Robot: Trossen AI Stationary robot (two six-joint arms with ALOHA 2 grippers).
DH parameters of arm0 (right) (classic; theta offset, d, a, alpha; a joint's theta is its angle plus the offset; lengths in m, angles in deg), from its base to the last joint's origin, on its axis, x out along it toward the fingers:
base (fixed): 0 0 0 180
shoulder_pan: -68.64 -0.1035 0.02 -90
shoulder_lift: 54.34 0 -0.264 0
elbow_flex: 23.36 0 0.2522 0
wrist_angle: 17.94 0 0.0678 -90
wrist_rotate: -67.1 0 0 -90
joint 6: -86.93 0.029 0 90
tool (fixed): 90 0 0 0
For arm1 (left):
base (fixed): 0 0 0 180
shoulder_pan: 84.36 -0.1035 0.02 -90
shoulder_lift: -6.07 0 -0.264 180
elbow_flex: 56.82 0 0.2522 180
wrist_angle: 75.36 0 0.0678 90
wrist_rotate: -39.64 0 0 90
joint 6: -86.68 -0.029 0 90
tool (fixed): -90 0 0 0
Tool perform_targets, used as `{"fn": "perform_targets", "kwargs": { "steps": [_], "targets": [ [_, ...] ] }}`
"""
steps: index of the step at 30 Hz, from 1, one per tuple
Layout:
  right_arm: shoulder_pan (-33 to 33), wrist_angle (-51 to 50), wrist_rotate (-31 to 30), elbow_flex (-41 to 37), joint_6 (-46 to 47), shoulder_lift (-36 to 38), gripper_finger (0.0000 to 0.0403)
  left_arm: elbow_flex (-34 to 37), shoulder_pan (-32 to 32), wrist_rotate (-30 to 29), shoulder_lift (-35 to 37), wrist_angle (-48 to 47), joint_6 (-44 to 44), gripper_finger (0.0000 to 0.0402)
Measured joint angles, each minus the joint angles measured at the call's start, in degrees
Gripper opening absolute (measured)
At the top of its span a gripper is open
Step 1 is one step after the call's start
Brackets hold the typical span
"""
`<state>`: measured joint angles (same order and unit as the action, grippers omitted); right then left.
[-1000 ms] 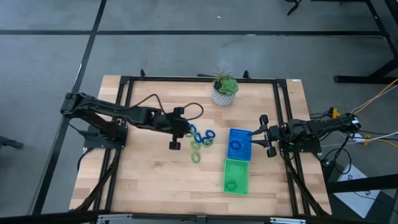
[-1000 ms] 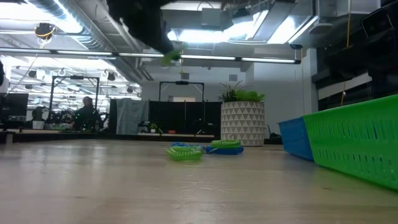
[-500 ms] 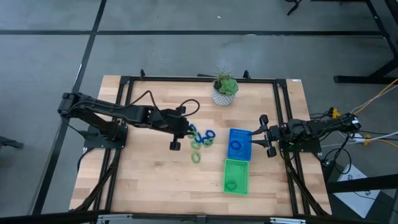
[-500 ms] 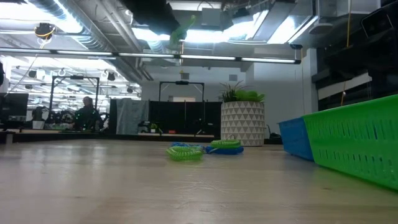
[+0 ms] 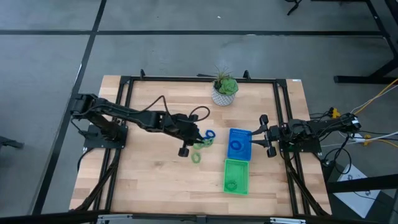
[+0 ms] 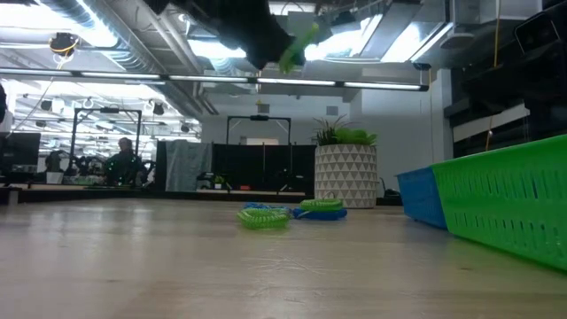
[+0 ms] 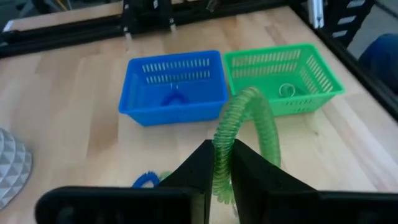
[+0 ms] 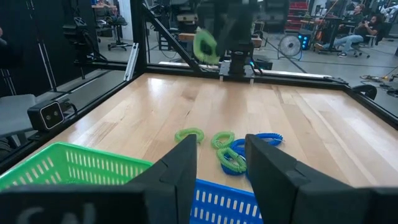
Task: Sort spring keychains
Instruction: Put the green spring keychain into the green bin
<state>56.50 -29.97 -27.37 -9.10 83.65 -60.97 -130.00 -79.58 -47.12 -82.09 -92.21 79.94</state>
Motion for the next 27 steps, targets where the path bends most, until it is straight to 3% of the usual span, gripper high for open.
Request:
{"fn": "perform_targets", "kwargs": {
  "steps": [9,27],
  "targets": [
    [0.0,0.02,0.0,0.02,0.0,0.02,0.0136,0.0,0.39,6.92,-5.17,9.72,0.18,0.0036],
    [0.0,0.0,0.0,0.01,0.01,0.02,0.0136,0.0,4.48,8.73,-13.77,31.18,0.31,0.0034]
  ]
}}
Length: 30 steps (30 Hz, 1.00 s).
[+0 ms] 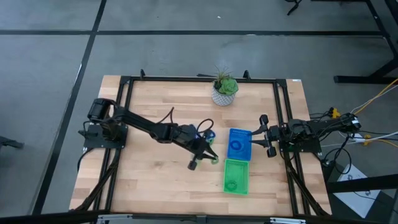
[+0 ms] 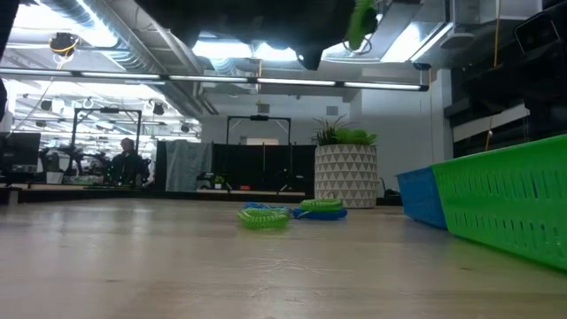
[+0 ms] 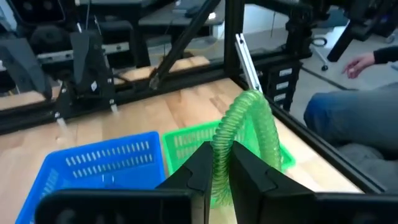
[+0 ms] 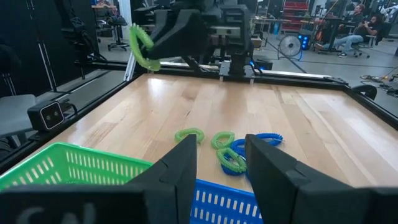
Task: Sort spring keychains
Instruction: Put the green spring keychain into the green bin
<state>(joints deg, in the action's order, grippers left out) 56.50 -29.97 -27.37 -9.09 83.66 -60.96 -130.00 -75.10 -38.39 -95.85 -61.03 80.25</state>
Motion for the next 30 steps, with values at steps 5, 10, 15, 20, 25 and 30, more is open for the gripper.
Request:
{"fn": "perform_targets", "kwargs": {
  "steps": [5,10,15,20,25,30],
  "targets": [
    [0.0,0.0,0.0,0.01,0.01,-0.01,0.0136,0.0,0.24,0.0,-1.93,5.36,1.85,0.0035],
    [0.02,-0.01,0.0,0.0,0.01,-0.02,0.0136,-0.4,0.21,-0.02,-3.75,9.26,4.13,0.0033],
    [0.0,-0.02,0.0,0.01,0.01,-0.02,0.0136,-2.63,0.57,-0.46,-5.62,9.23,4.18,0.0034],
    [0.0,-0.02,0.0,0.01,0.01,-0.02,0.0136,-4.52,0.98,-2.4,-7.77,8.72,2.92,0.0033],
    [0.02,-0.02,0.0,0.01,-0.01,-0.02,0.0136,-8.38,1.2,-3.93,-10.54,3.49,0.87,0.0035],
    [0.01,-0.02,0.0,0.01,0.01,-0.02,0.0136,-12.47,1.53,-4.05,-13.35,-1.27,-2.1,0.0033]
  ]
}}
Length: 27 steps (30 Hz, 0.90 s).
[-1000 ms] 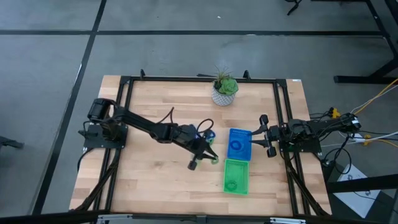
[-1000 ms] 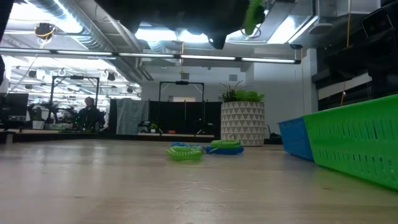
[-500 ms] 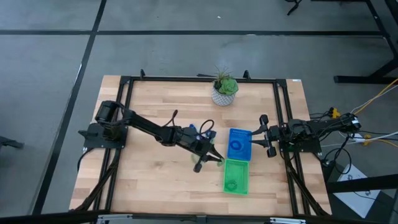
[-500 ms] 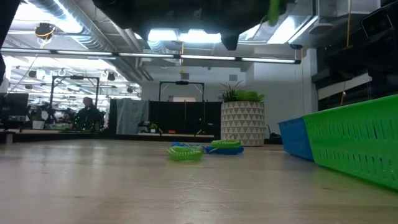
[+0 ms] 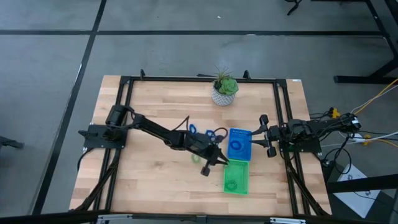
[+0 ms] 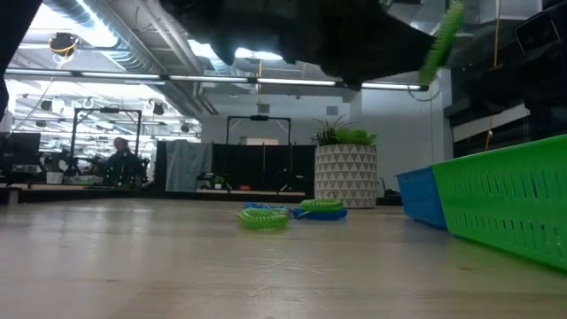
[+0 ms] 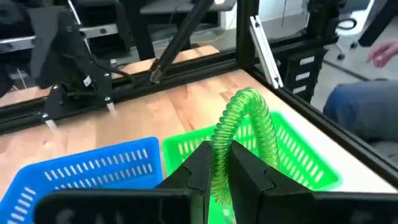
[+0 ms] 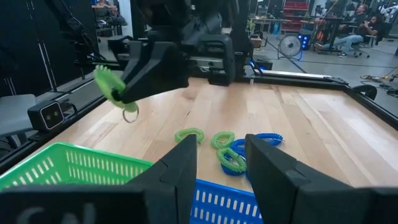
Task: Sort spring keychains
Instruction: Put the green spring keychain into the green bin
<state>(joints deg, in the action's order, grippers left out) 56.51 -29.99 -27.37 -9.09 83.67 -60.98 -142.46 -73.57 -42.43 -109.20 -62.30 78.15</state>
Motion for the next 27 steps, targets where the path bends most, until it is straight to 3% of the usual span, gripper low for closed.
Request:
{"fn": "perform_targets", "kwargs": {
  "steps": [6,18,27],
  "targets": [
    [0.0,0.0,0.0,-0.01,0.0,0.0,0.0136,-3.96,0.04,-2.55,-1.49,-5.63,-3.54,0.0034],
    [-0.01,0.0,0.0,-0.01,0.0,0.01,0.0136,-7.81,1.15,-4.49,-2.73,-6.58,-9.34,0.0032],
    [0.0,0.02,0.02,0.0,0.0,0.0,0.0136,-17.07,2.9,-9.93,-8.8,-14.88,-13.12,0.0032]
  ]
}}
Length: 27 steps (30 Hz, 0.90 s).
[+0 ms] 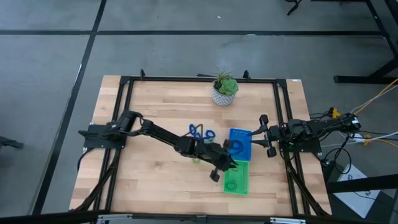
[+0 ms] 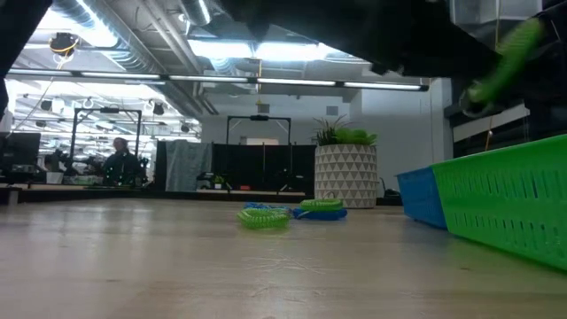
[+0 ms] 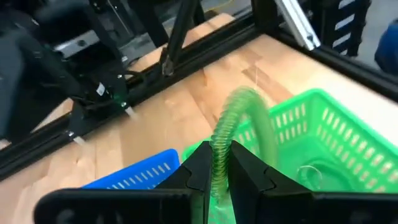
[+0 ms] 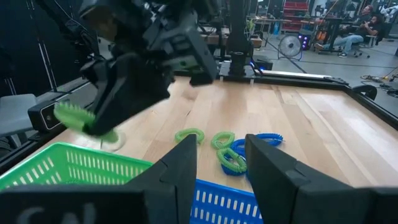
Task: Sort spring keychains
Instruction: Put the green spring keychain into the green bin
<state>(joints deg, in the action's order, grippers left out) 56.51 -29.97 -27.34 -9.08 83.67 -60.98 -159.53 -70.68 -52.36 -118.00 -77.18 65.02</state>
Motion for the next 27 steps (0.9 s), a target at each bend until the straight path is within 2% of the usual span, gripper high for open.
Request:
{"fn": "perform_targets", "kwargs": {
  "steps": [9,27],
  "targets": [
    [0.01,-0.02,0.0,0.0,0.0,0.0,0.0136,-7.69,0.1,-0.67,-5.65,-8.94,-0.04,0.0033],
    [-0.02,-0.02,-0.02,0.0,0.0,0.0,0.0136,-7.86,0.05,-0.96,-6.38,-10.42,0.94,0.0039]
  ]
}}
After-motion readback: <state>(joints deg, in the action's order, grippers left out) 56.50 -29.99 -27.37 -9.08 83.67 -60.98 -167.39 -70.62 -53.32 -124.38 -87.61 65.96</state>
